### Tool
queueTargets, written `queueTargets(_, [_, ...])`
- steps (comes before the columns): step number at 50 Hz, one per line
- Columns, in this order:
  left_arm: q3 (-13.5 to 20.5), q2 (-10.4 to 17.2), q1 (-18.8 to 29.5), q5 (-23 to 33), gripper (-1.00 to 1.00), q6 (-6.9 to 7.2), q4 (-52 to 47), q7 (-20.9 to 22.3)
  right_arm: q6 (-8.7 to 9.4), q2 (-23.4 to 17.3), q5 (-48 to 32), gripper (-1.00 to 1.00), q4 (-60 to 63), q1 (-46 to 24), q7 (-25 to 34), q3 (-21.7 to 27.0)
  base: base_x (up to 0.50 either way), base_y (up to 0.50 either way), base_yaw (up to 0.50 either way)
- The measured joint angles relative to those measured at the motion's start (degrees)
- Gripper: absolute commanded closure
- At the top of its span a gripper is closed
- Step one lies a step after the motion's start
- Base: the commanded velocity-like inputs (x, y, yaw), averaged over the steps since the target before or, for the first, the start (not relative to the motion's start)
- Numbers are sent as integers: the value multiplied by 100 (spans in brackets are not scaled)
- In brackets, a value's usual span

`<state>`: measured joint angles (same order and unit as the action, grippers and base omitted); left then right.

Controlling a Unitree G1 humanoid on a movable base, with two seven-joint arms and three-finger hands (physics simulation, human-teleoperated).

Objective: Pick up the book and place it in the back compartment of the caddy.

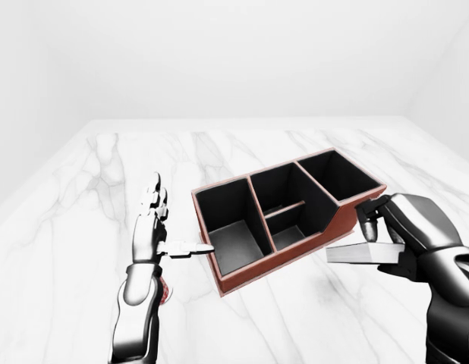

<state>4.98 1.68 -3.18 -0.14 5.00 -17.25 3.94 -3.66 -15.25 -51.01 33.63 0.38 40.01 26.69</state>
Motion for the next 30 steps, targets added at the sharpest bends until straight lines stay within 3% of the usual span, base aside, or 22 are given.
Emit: queueTargets(30, [-3,-2,-7,-4,-100,0,-53,4,577,-31,-367,100,306,-890,-1,-1044,0,0,0])
